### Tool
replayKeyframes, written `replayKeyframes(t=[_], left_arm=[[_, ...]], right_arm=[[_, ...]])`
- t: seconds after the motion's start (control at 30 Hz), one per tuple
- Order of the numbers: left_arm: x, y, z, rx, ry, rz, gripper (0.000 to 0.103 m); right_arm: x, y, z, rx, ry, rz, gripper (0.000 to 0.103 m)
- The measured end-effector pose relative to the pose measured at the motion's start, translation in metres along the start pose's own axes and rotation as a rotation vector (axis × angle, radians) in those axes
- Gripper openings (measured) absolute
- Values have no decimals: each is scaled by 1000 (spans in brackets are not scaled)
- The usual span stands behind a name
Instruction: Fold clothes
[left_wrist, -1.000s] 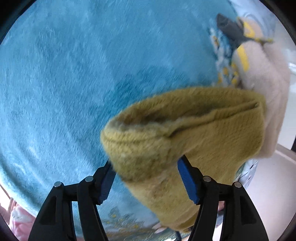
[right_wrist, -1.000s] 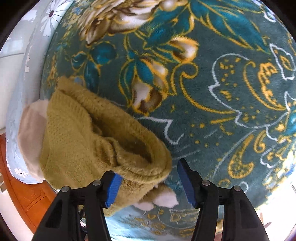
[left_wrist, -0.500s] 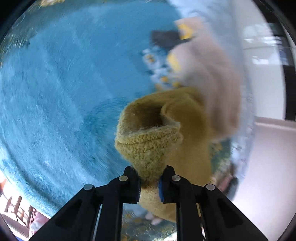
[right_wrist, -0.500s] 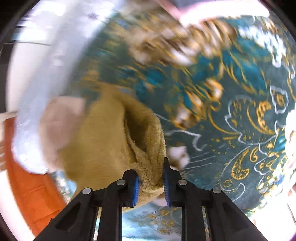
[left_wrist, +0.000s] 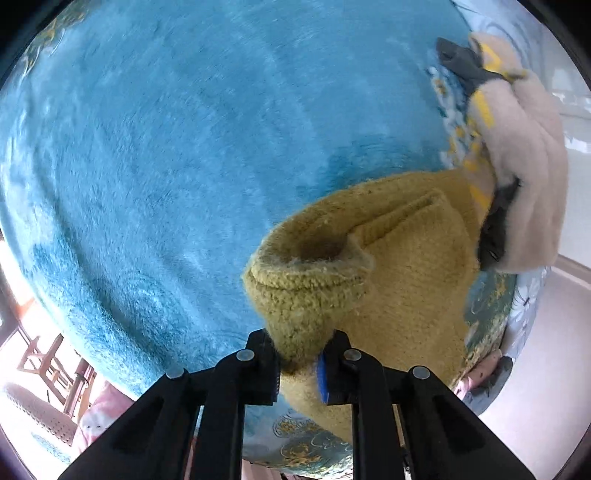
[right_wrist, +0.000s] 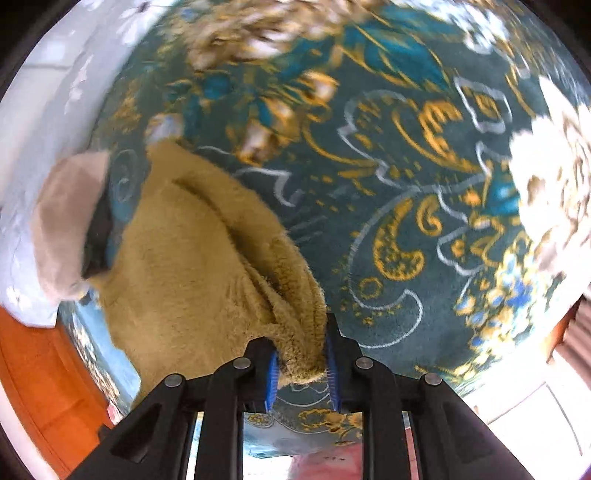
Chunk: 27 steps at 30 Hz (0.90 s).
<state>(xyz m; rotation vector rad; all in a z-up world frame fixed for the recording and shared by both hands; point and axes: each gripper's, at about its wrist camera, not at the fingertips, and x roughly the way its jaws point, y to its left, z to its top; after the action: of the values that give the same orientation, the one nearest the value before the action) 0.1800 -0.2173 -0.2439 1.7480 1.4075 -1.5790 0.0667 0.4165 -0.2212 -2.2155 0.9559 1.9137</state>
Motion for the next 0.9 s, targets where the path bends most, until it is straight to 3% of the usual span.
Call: replayKeyframes(t=[0.17, 0.27, 0.37, 0.47, 0.7, 0.9], left_arm=[[-32, 18, -6, -24, -4, 34, 23], [-67, 18, 0, -40, -41, -6, 25], [-69, 11, -36, -47, -73, -14, 30], [-103, -5, -56, -45, -100, -35, 30], [-123, -23, -44, -3, -120, -108, 32], [-147, -17, 5, 16, -87, -129, 32]], right_arm=[[-24, 25, -4, -84, -37, 24, 22], [-34, 57, -19, -192, -55, 9, 22], [-45, 83, -22, -274, -71, 6, 23], [-45, 120, -32, -336, -86, 33, 23], [-50, 217, -72, -574, -117, 26, 23], [-37, 294, -126, -757, -121, -12, 23]])
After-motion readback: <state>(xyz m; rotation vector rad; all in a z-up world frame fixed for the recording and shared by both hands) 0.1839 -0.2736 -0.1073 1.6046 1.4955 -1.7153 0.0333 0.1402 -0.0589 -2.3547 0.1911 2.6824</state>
